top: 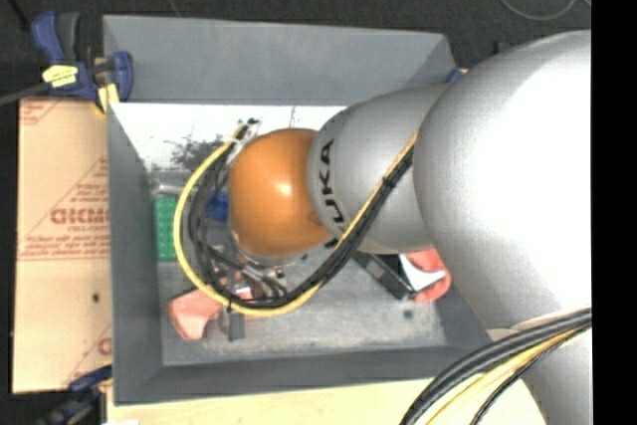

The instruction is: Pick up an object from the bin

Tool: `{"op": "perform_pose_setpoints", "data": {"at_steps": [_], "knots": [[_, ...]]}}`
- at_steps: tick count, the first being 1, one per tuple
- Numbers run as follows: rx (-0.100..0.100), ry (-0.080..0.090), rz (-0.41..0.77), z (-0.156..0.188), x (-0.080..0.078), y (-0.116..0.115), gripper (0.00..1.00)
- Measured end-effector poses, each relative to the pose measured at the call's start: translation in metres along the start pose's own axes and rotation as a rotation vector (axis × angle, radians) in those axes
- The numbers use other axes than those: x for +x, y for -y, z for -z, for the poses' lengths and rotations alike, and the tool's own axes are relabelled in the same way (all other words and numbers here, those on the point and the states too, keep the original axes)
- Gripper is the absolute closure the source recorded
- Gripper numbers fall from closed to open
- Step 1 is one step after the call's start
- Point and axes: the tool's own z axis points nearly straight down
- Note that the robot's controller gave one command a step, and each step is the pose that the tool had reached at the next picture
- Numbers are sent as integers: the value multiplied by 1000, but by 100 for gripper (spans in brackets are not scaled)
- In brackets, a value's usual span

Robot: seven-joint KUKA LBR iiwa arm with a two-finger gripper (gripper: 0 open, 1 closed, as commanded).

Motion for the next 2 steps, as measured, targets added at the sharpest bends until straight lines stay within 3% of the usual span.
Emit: {"op": "perform_pose_setpoints", "data": {"at_steps": [1,2], "knots": [[0,0,-2,0,0,0,100],[1,8,-1,-5,0,2,0]]}}
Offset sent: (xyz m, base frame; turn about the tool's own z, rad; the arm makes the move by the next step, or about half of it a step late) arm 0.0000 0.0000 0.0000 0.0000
